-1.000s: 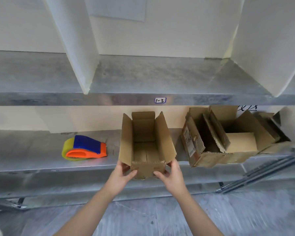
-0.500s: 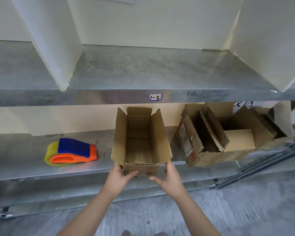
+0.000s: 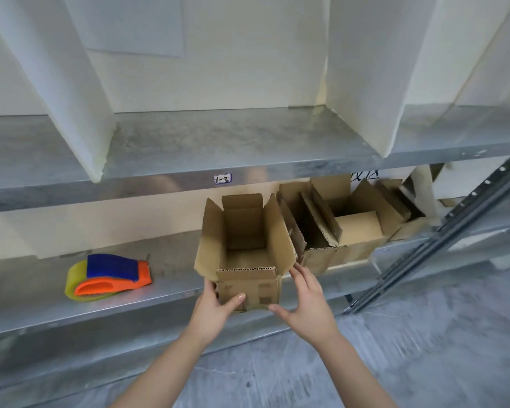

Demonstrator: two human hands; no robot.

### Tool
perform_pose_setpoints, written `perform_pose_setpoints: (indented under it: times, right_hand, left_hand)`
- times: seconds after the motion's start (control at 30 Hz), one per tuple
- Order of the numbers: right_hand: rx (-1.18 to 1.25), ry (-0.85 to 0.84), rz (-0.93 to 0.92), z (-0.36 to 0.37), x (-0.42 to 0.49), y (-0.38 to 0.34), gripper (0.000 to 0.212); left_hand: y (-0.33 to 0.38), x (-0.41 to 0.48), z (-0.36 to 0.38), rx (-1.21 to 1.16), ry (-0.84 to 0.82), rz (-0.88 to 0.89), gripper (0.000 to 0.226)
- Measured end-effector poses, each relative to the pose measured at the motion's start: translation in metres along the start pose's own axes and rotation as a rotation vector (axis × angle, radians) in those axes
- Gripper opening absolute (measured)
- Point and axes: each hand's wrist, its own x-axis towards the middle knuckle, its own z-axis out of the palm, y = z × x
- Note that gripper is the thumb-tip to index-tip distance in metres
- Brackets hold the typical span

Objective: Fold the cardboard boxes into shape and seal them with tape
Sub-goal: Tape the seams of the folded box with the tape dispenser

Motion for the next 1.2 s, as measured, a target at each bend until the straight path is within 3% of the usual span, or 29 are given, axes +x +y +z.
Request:
perform_pose_setpoints:
  times: [0.13,0.27,0.43,0.57,0.9,0.97,1.1,1.2]
  right_hand:
    - [0.045,-0.024,0.041,-0.012,0.0,0.014,0.089]
    - [0.245,-0.096,0.127,-0.012,0.01,0.033,0.083]
    - [0.366,-0.035,0.173,-0.006,0.031,0.051,0.052]
    - [0.441,0.022,0.224,-0.002,0.042,0.058,0.06]
    - [0.476,0.09,0.387,-0.004,0.066,0.09,0.061]
    - [0.443,0.097,0.404,0.001,0.066,0.097,0.059]
    - [0.418,0.092,0.443,0.01,0.072,0.104,0.049]
    - [0.376,0.119,0.445,0.013,0.077,0.11,0.05]
  left_hand:
    - [0.008,0.001,0.029,0.015,0.026,0.027,0.061]
    - [0.018,0.005,0.06,-0.011,0.078,0.015,0.059]
    - [0.019,0.016,0.07,-0.054,0.028,-0.019,0.067]
    - [0.02,0.037,0.068,-0.039,-0.042,-0.029,0.085]
    - [0.025,0.079,0.085,0.067,-0.25,-0.089,0.062]
    - [0.019,0.084,0.082,0.152,-0.276,-0.09,0.069]
    - [0.006,0.096,0.08,0.238,-0.263,-0.087,0.109]
    - [0.001,0.1,0.087,0.242,-0.222,-0.05,0.103]
